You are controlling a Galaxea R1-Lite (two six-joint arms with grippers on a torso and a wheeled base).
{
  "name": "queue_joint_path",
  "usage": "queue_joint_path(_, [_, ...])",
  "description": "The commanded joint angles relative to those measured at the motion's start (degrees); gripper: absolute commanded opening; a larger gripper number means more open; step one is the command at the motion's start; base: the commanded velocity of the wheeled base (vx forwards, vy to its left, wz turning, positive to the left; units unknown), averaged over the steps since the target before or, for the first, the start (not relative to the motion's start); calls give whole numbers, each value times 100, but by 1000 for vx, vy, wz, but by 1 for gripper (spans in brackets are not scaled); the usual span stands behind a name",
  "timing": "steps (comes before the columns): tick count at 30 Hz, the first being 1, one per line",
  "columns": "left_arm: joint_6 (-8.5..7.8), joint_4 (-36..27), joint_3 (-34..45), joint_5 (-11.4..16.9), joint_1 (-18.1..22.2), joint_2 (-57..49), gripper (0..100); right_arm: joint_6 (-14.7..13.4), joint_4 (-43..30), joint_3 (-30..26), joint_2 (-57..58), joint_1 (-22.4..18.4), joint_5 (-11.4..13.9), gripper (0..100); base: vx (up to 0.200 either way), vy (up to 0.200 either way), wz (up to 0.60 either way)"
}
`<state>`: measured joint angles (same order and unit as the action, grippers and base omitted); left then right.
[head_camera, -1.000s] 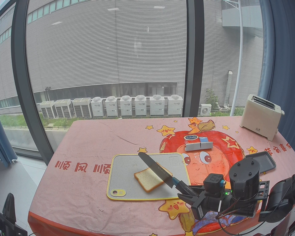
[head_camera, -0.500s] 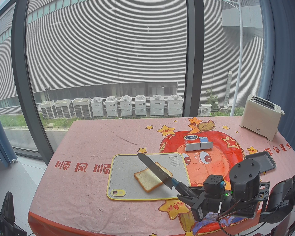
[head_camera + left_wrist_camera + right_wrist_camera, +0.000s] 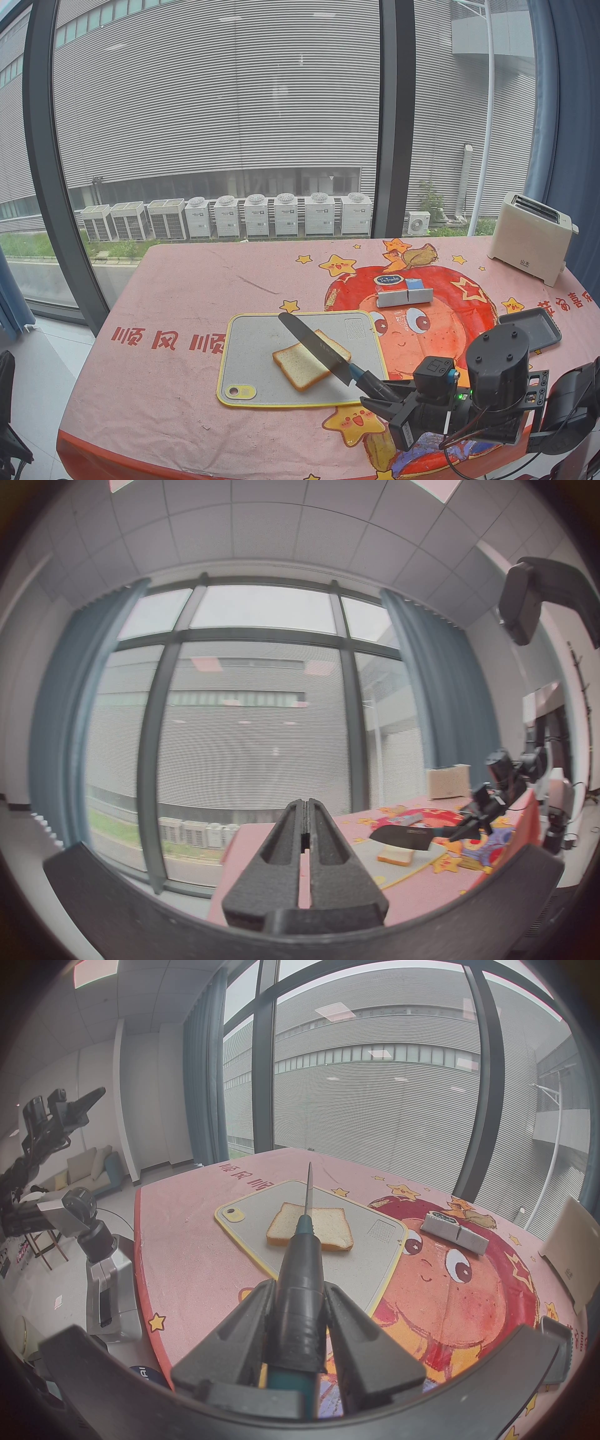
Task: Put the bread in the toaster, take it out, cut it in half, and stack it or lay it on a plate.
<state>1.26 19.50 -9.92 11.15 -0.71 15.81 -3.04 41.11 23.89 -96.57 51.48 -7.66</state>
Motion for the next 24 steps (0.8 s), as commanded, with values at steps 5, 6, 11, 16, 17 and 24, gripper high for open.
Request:
queue_joint_path(5, [15,97,-519,1064,36,1390,0,5,-6,-8,-19,2,1,0,0,0,0])
queue_joint_path(6, [15,97,-519,1064,36,1390,0,5,-6,-8,-19,2,1,0,0,0,0])
queue_joint_path(11, [-11,133,-757,1143,9,2005,0,5,-6,-8,-19,20,1,0,0,0,0])
queue_joint_path(16, [-29,133,-1056,1407,0,2471,0,-4,-6,-8,-2,55,1,0,0,0,0])
queue_joint_path(17, [-38,133,-1126,1477,0,2567,0,-4,-6,-16,-11,55,1,0,0,0,0])
queue_joint_path(24, [-29,343,-1688,1723,0,3437,0,-13,-6,-8,7,55,1,0,0,0,0])
